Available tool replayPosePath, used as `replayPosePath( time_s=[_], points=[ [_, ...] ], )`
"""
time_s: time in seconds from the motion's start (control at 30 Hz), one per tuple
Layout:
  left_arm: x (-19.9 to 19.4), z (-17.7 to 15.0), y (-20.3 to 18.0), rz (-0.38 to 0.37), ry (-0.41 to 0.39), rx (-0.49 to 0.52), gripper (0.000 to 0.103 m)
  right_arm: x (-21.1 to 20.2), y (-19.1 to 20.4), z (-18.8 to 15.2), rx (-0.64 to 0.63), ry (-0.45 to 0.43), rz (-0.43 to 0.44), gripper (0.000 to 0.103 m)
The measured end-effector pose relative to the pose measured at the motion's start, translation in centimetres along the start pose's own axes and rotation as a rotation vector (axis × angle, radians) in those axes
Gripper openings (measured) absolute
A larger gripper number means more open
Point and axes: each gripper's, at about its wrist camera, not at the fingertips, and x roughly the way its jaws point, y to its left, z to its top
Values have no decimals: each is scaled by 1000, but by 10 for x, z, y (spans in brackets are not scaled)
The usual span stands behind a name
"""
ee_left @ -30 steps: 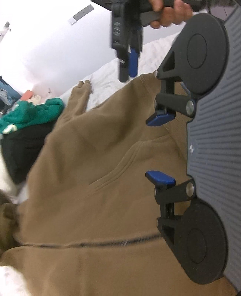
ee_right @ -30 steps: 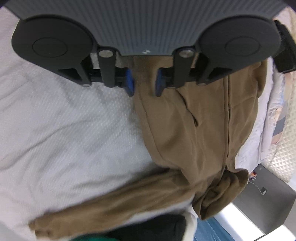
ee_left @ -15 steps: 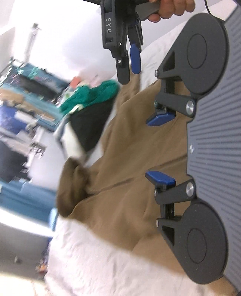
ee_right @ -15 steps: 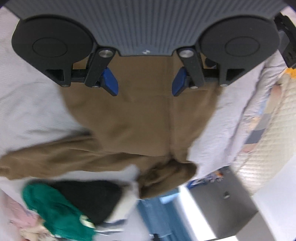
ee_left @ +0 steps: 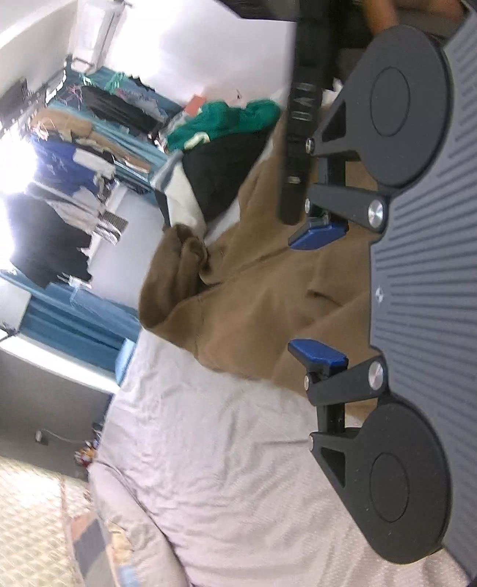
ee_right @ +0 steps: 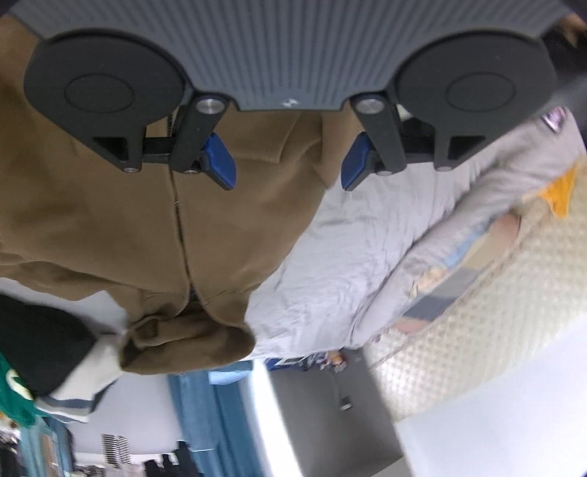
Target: Fold large clothes
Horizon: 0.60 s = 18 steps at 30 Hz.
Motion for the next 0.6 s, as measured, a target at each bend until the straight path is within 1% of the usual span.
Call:
replayPosePath(
  time_s=[0.1,0.2,0.3,0.43,0.53,0.6],
  points=[
    [20,-5,8,25,34,-18,60,19,-4,-16,-43,9,-11,66],
    [42,-9,11,58,56,-16,60,30,-14,-27,-42,22,0,66],
    [60,-11,18,72,80,-38,60,36,-20,-34,-47,24,13,66],
    [82,-14,23,121,102,-43,60,49,-34,-43,-12,44,16,66],
    [93,-14,32,116,125,-79,60,61,-45,-49,34,84,15,66],
    [93,-13,36,109,128,-101,60,68,-50,-51,55,114,15,66]
  ],
)
